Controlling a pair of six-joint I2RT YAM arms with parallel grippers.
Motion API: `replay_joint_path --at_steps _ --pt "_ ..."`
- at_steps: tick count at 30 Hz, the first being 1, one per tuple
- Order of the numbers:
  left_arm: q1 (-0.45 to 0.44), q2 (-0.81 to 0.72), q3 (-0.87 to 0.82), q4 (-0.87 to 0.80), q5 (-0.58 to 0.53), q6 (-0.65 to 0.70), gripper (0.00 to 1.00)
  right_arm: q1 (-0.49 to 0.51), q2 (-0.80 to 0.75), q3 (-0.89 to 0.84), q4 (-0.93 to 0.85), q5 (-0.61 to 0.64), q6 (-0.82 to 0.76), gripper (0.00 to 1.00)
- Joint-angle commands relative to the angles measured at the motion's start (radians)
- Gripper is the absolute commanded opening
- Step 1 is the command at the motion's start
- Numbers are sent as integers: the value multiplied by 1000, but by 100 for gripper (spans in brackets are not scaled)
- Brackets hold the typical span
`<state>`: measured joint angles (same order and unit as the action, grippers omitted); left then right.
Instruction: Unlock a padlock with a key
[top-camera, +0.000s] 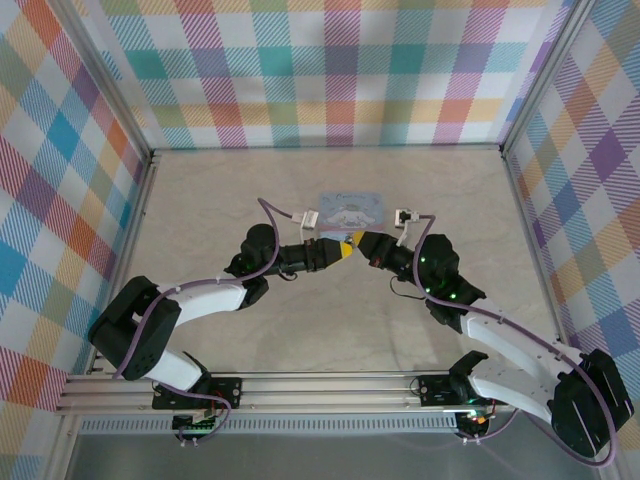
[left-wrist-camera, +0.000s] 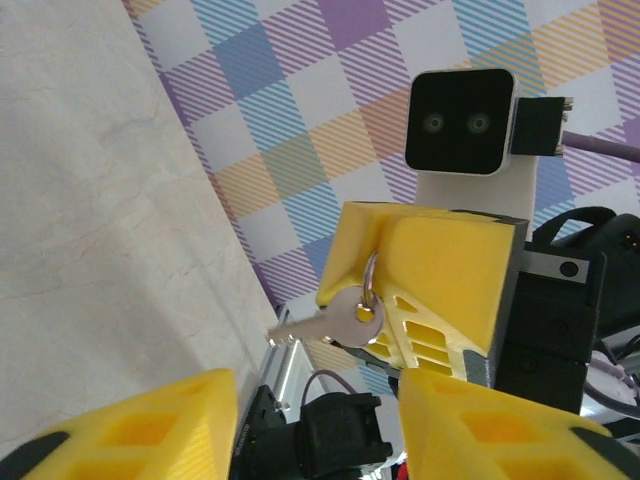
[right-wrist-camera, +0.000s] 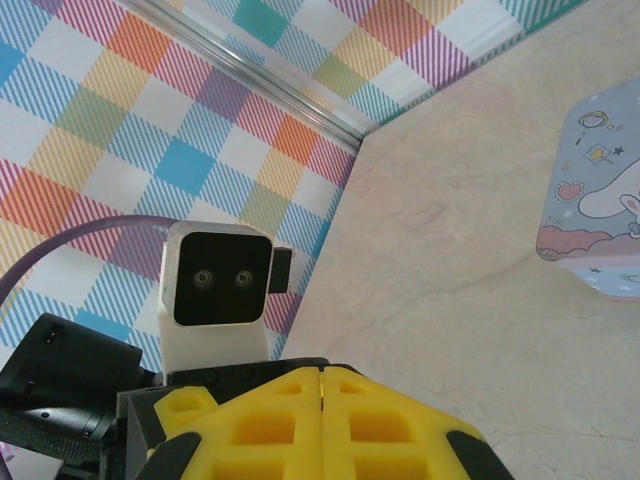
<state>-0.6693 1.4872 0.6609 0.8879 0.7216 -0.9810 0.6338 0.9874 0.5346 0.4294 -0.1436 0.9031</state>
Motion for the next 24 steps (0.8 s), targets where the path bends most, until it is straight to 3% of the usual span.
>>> replay_joint_path --at_steps 1,18,24 --pt "-9 -24 16 -9 -7 51 51 -5 0 4 43 -17 16 0" --pt "-20 -87 58 -79 3 204 54 -26 77 -2 174 -134 166 0" --pt "-20 -72 78 -121 36 203 37 -37 47 -13 169 -117 164 0"
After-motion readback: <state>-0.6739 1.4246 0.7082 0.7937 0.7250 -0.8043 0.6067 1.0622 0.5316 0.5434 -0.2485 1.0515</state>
